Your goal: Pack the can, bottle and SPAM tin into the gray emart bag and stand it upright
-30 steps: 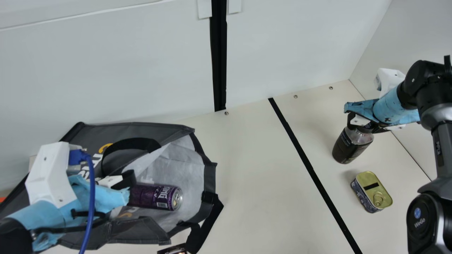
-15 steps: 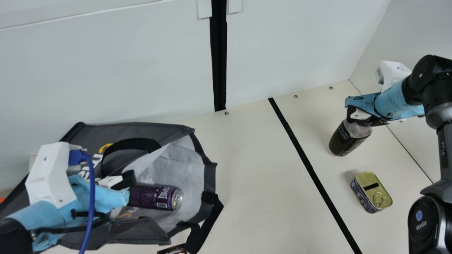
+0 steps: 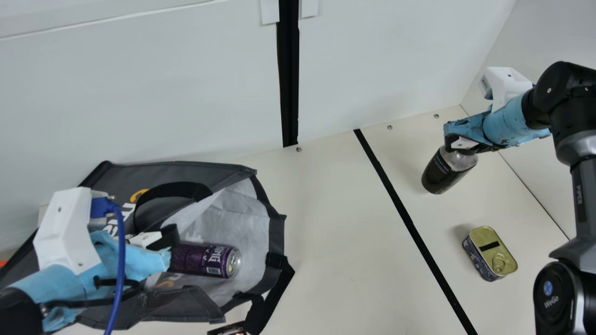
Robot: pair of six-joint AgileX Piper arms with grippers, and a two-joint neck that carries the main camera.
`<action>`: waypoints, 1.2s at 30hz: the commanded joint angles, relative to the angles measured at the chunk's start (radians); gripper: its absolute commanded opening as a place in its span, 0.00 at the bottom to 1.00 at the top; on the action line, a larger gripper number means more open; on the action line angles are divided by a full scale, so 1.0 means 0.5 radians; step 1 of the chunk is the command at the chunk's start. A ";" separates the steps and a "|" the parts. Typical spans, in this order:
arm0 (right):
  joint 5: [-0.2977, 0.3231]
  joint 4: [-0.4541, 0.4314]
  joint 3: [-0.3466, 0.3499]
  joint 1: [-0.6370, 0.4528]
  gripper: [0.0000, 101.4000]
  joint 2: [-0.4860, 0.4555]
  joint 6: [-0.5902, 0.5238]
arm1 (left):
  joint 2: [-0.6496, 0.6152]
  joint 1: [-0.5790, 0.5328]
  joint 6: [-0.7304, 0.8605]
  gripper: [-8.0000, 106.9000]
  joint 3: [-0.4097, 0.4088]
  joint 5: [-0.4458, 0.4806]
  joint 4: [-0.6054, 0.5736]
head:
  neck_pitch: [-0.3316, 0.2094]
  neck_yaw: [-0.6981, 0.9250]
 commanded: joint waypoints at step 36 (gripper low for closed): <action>-0.005 0.024 0.370 0.437 0.00 -0.394 -0.478 | 0.000 0.000 0.000 0.00 0.000 0.000 0.000 | -0.045 -0.005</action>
